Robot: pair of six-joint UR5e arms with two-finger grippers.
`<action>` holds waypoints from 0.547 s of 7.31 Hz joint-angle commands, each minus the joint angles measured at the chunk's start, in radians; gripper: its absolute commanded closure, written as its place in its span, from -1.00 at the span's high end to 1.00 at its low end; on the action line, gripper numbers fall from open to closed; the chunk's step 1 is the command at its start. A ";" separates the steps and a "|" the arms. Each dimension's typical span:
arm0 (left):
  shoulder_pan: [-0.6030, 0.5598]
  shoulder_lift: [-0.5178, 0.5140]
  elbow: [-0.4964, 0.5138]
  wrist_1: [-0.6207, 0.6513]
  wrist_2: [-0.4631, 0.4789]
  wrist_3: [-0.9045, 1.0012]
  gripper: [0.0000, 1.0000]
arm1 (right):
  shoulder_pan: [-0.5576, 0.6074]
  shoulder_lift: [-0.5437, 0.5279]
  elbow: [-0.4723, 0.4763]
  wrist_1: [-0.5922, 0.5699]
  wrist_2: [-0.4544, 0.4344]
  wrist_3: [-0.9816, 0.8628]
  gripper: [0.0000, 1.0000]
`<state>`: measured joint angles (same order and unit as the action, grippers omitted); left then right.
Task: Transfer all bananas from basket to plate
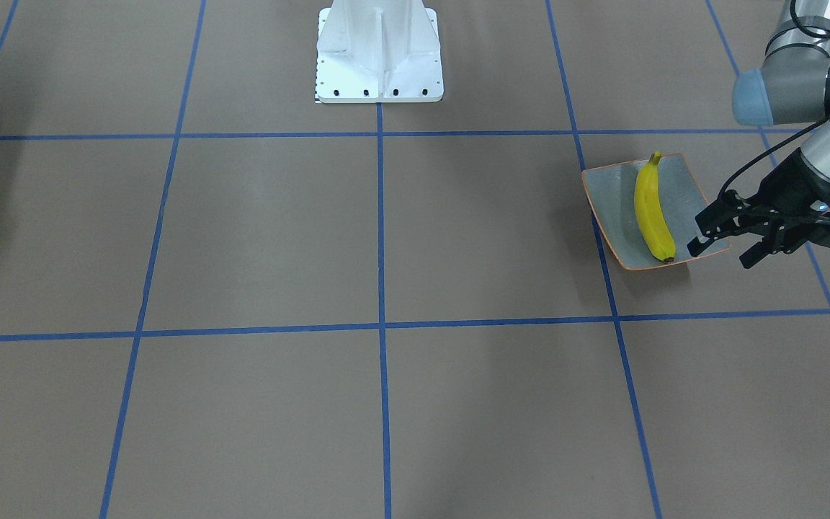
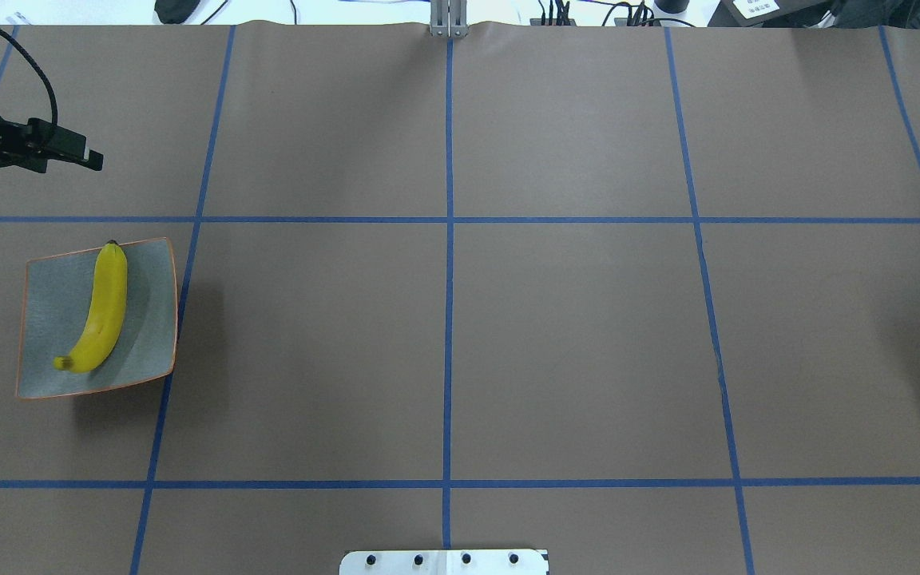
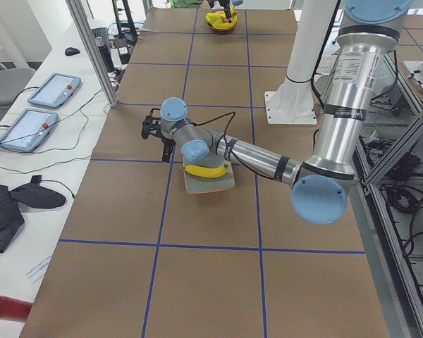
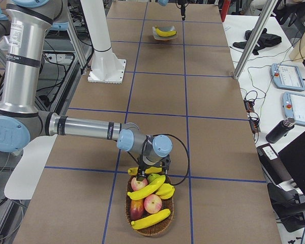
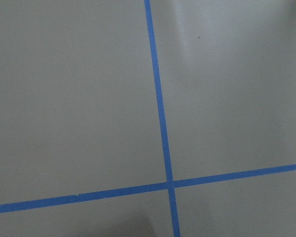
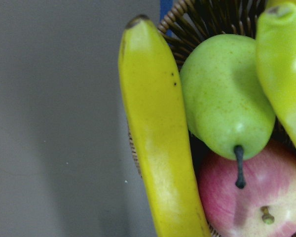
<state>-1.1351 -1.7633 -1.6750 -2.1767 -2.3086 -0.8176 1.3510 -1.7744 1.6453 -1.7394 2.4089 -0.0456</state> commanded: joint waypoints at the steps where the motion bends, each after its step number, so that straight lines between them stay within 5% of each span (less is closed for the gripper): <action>1: 0.000 -0.011 0.000 0.000 0.000 0.000 1.00 | -0.001 0.000 -0.018 0.003 -0.001 -0.002 0.88; 4: 0.000 -0.015 -0.002 0.000 0.000 0.000 1.00 | -0.001 -0.005 -0.019 -0.002 0.001 0.004 0.78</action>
<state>-1.1351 -1.7771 -1.6756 -2.1767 -2.3086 -0.8176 1.3500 -1.7767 1.6268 -1.7393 2.4087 -0.0430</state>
